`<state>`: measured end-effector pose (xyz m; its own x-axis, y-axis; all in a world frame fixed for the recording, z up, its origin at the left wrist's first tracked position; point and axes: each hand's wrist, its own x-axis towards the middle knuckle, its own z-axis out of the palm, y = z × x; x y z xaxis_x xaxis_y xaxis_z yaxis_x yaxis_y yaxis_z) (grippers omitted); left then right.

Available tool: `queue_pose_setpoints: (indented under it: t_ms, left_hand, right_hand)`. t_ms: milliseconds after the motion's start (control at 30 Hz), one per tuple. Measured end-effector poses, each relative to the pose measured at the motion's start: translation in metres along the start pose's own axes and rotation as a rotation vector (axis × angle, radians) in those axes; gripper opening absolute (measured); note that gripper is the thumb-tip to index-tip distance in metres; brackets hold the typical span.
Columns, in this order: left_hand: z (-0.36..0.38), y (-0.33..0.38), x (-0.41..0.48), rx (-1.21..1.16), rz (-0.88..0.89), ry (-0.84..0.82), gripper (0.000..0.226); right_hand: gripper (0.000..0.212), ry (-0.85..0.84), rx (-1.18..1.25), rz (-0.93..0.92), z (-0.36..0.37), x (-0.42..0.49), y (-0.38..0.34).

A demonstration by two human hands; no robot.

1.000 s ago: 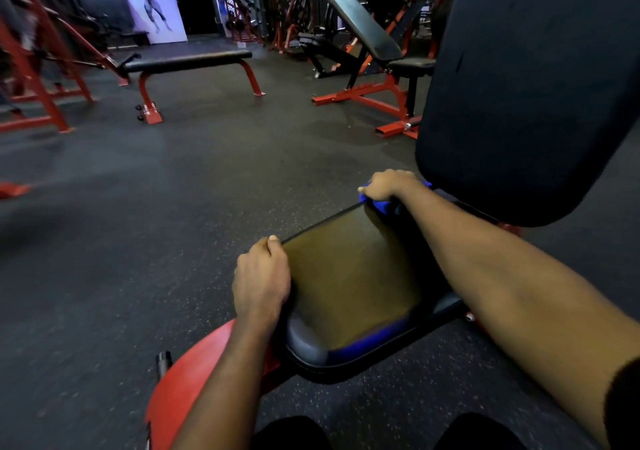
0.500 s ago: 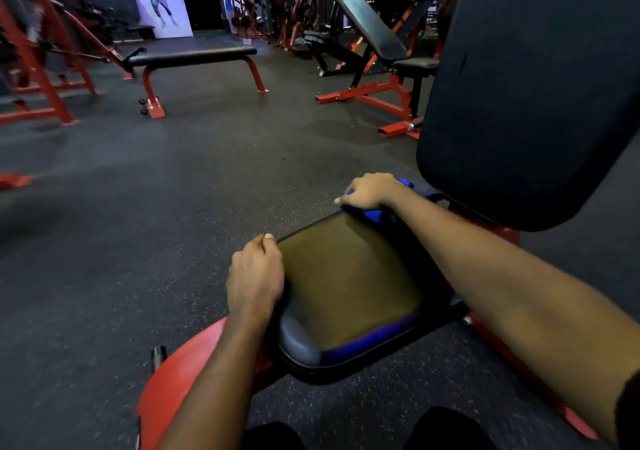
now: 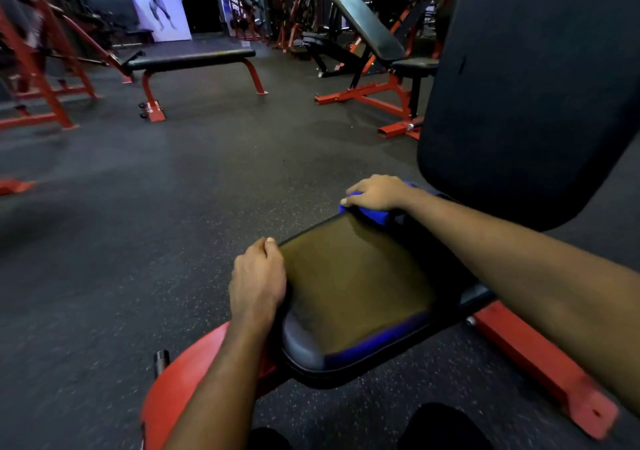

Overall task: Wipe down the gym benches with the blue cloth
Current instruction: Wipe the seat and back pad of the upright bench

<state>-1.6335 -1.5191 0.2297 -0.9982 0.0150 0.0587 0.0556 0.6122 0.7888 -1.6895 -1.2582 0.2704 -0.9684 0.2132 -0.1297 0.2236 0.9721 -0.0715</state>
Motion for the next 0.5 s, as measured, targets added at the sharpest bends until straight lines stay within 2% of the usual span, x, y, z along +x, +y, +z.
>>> queue_pose_setpoints:
  t_ms: [167, 333, 433, 500]
  left_hand:
    - [-0.003, 0.001, 0.0, -0.009, -0.01, 0.006, 0.039]
    - [-0.004, 0.003, -0.004, 0.012, -0.026, -0.001, 0.04]
    - [-0.003, 0.004, -0.004, -0.001, -0.031, 0.007, 0.04]
    - [-0.003, 0.003, -0.003, 0.003, -0.03, 0.015, 0.04]
  right_hand:
    - [0.053, -0.105, -0.013, 0.255, -0.012, 0.012, 0.005]
    - [0.049, -0.041, -0.124, 0.111, 0.003, 0.012, -0.026]
    - [0.04, 0.007, -0.03, 0.002, 0.003, 0.003, -0.017]
    - [0.04, -0.011, 0.058, 0.019, -0.001, 0.002, -0.003]
